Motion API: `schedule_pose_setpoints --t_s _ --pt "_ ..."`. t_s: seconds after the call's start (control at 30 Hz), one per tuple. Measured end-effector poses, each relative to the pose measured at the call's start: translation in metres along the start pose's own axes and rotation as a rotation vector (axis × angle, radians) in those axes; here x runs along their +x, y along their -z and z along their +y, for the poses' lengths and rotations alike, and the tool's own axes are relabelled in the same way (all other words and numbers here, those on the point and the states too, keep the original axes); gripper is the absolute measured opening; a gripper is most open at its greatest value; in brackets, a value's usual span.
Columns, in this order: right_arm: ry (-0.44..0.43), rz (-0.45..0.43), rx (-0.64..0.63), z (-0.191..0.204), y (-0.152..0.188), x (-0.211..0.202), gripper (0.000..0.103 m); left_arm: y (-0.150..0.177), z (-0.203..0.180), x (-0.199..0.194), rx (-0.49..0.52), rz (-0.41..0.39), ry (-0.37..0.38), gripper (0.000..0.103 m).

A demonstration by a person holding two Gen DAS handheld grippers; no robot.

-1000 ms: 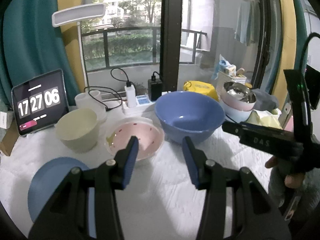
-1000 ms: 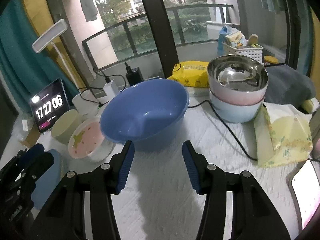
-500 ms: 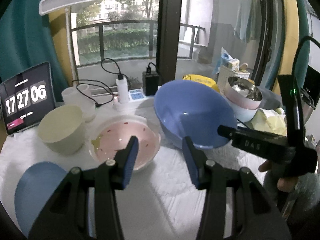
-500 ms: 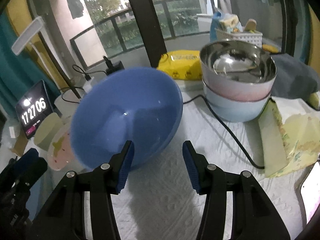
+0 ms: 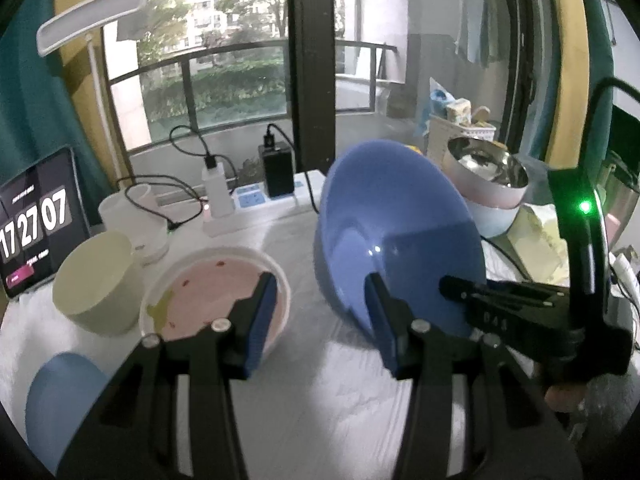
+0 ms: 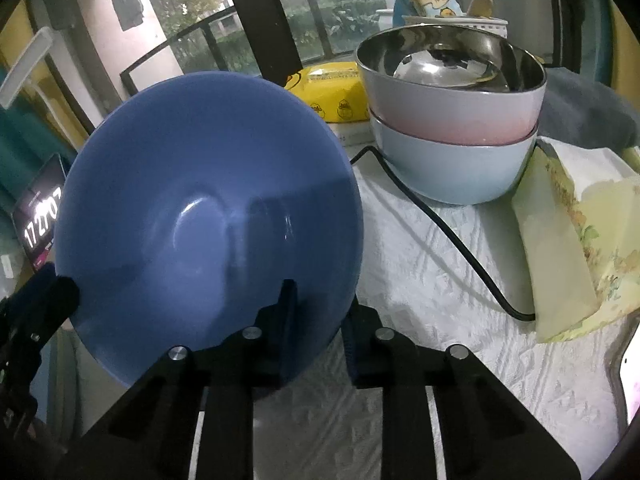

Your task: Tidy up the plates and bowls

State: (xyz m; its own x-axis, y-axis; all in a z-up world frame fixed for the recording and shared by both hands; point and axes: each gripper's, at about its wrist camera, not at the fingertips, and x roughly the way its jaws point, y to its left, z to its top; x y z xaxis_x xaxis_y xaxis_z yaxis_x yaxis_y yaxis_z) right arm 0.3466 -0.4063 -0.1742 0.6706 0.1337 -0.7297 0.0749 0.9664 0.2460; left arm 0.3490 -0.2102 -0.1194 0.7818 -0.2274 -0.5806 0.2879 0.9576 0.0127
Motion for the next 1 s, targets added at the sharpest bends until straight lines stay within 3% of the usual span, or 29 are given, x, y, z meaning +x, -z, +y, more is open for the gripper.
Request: schedule_pose_setpoints --t_s 0.17,0.3,0.4,1.0 --pt "-0.008 -0.026 -0.033 0.006 0.001 -0.004 0.018 0.002 -0.005 0.008 0.014 0.011 -0.008 0.045" --pt "-0.015 -0.034 -0.028 0.005 0.004 -0.003 0.018 0.004 -0.004 0.016 0.016 0.042 -0.001 0.025" --pt "-0.018 -0.038 -0.027 0.004 0.004 -0.006 0.017 0.005 -0.003 0.020 0.018 0.052 -0.010 0.019" --pt "-0.022 -0.092 -0.063 0.018 0.017 -0.058 0.016 0.008 0.005 -0.029 -0.013 0.019 -0.001 0.019"
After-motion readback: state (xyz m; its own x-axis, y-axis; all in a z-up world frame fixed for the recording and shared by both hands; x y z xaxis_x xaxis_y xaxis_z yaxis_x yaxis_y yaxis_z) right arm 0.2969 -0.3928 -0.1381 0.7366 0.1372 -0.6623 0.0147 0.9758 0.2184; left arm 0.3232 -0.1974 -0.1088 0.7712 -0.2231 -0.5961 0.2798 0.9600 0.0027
